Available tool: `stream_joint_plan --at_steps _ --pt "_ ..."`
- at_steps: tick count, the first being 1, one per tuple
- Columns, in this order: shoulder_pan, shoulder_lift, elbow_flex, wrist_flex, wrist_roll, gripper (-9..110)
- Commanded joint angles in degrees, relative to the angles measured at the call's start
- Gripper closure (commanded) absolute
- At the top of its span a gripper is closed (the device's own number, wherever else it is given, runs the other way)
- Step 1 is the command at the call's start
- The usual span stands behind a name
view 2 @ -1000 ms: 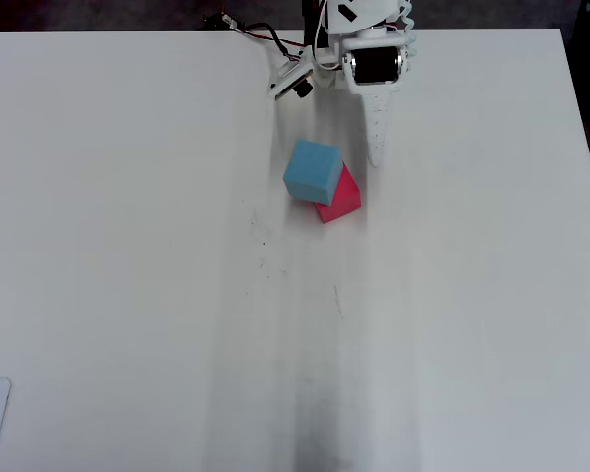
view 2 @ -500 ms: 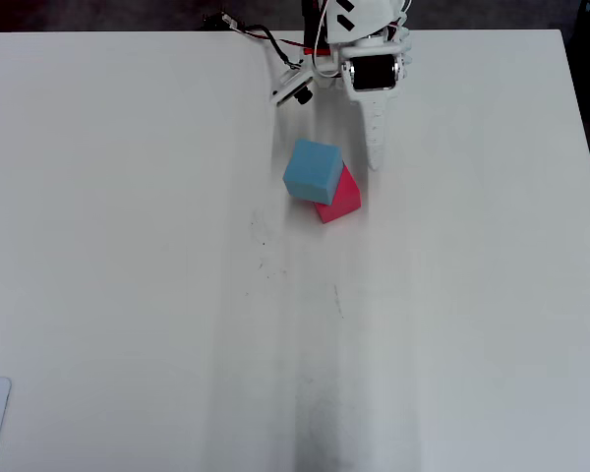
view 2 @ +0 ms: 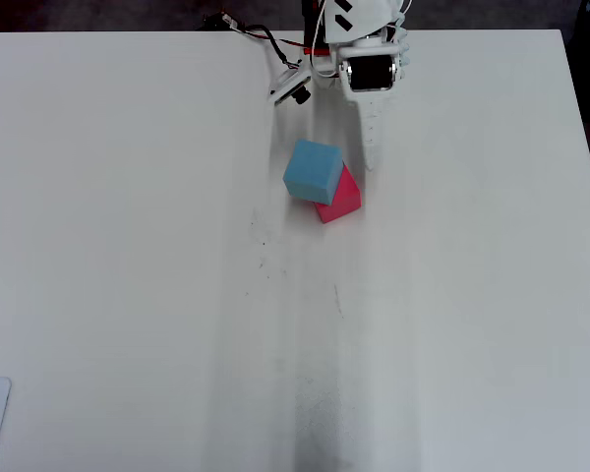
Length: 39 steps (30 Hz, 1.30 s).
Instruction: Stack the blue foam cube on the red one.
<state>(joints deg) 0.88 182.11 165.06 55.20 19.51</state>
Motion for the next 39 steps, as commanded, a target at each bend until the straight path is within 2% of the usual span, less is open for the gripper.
stream_joint_plan --at_steps 1,39 --pt "0.88 0.26 -0.09 -1.32 0.09 85" --pt "6.33 0.35 4.04 -14.68 0.18 84"
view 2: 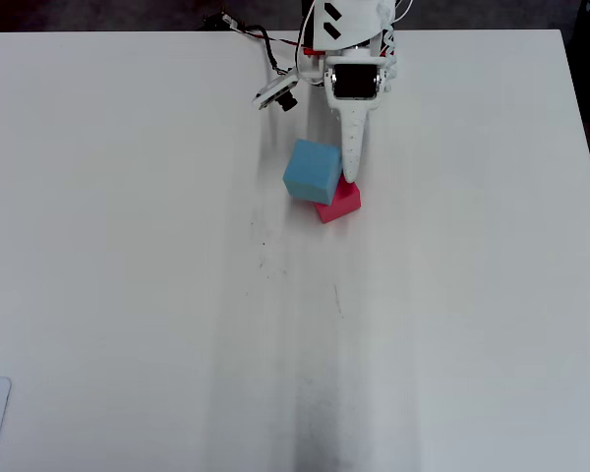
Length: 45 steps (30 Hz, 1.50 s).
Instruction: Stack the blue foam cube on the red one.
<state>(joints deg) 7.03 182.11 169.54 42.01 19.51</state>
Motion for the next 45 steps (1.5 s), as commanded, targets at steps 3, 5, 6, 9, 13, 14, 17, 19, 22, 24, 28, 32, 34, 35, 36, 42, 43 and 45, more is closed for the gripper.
stream_joint_plan --at_steps 3,5,6,9,13,14,17,19,22,24,28,32,34,35,36,42,43,45 --pt "0.79 0.35 0.09 -3.16 0.18 83" --pt "0.79 0.35 0.18 -3.16 0.18 82" --pt "0.79 0.35 0.44 -4.04 0.18 82" --pt "0.79 0.35 0.53 -4.39 0.18 82" --pt "0.79 0.35 0.62 -4.57 0.18 81" --pt "0.79 0.35 0.62 -4.66 0.18 81" --pt "0.79 0.35 0.62 -4.75 0.18 81" --pt "0.79 0.35 0.62 -4.75 0.18 80" --pt "0.79 0.35 0.62 -4.66 0.18 80" --pt "0.79 0.35 0.62 -4.66 0.18 80" --pt "0.79 0.35 0.62 -4.66 0.18 80" --pt "0.79 0.35 0.62 -4.66 0.18 79" --pt "0.79 0.35 0.62 -4.66 0.18 79" --pt "0.79 0.35 0.62 -4.66 0.18 79" --pt "0.79 0.35 0.62 -4.66 0.18 79" --pt "0.79 0.35 0.62 -4.66 0.18 79" --pt "0.79 0.35 0.62 -4.66 0.18 79" --pt "0.79 0.35 0.62 -4.66 0.18 79"
